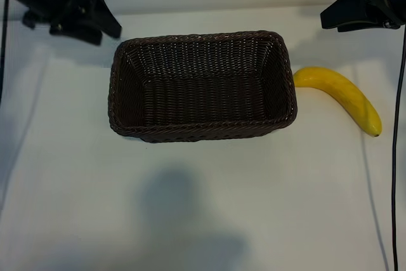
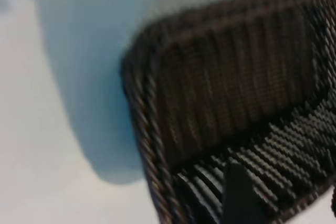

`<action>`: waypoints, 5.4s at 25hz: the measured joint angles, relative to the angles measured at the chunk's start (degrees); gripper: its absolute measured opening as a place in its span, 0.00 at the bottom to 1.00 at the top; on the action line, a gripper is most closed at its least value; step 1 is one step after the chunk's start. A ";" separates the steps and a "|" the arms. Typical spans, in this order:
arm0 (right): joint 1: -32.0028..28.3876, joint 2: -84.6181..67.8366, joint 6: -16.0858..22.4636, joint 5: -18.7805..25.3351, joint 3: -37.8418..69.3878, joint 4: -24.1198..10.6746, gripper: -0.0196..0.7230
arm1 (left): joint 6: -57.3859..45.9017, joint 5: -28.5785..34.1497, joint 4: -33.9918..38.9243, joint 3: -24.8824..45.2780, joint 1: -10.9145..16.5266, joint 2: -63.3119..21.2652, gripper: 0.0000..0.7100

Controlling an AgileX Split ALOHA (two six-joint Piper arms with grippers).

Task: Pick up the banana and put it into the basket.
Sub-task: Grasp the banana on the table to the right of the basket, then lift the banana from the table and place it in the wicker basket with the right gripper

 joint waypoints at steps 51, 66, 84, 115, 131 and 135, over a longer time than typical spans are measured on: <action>4.00 21.29 3.21 9.05 -14.60 -26.17 0.56 | 15.66 -0.63 -18.72 10.03 -0.05 -8.54 0.64; 6.00 21.62 1.91 -5.43 -5.72 -30.39 0.56 | 15.83 -0.38 -18.78 10.03 -0.05 -8.54 0.64; 6.00 24.03 1.36 -6.60 -5.17 -31.02 0.79 | 15.83 -0.17 -20.44 10.03 -0.05 -8.54 0.64; 6.00 29.53 4.09 -7.56 -8.88 -37.32 0.75 | 17.05 -1.05 -22.61 10.03 -0.05 -8.54 0.64; 5.70 26.96 4.81 0.52 -10.89 -37.44 0.59 | 17.47 -1.19 -23.71 10.03 -0.05 -8.54 0.64; 4.44 22.00 7.58 7.67 -15.74 -37.18 0.59 | 18.34 -1.21 -25.43 10.03 -0.05 -8.54 0.64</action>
